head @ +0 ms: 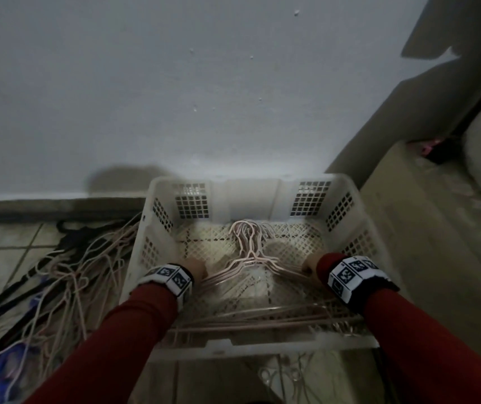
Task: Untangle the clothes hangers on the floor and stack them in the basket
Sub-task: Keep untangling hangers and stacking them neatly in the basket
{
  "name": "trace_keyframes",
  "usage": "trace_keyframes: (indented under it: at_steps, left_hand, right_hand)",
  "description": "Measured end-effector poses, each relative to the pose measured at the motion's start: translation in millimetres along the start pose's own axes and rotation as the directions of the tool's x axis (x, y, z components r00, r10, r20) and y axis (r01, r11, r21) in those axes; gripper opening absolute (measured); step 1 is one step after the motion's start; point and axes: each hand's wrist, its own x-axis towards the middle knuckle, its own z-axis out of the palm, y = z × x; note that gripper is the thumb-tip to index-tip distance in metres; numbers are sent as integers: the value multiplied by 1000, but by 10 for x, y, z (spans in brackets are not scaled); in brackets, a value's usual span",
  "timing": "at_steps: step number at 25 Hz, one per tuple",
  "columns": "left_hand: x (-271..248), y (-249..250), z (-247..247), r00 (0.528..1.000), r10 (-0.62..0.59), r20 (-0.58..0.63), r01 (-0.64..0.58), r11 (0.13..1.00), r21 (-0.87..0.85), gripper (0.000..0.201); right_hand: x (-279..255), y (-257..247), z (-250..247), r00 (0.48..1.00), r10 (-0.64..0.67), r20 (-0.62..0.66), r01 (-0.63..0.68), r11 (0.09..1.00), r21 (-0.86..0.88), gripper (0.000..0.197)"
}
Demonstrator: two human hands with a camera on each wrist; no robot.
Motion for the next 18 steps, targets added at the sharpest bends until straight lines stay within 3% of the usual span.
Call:
trace_keyframes:
  at_steps: [3, 5, 7, 10, 14, 18]
  left_hand:
    - [-169, -22, 28, 999, 45, 23, -44, 998, -34, 39]
    - [-369, -59, -46, 997, 76, -23, -78, 989, -128, 45]
    - [-613, -131, -191, 988, 86, -126, -113, 967, -229, 47]
    - [-1147, -344, -287, 957, 89, -275, -191, 909, -371, 45]
    - [-1835, -627, 2, 871, -32, -490, -262, 814, -519, 39]
    - [-2346, -918, 679, 778, -252, -575, -250, 715, -652, 33]
  right_hand:
    - [-128, 19, 147, 999, -23, -34, 20, 996, -88, 46]
    - [-303, 13, 249, 994, -49, -94, 36, 990, -135, 49]
    - [-439, 15, 247, 987, -83, -140, 76, 995, -59, 48]
    - [-487, -222, 17, 989, -114, -90, 121, 989, 82, 43]
    - [-870, -676, -277, 949, -240, -204, 271, 952, 140, 36]
    - [-1131, -1170, -290, 836, -373, -403, 479, 854, 204, 32]
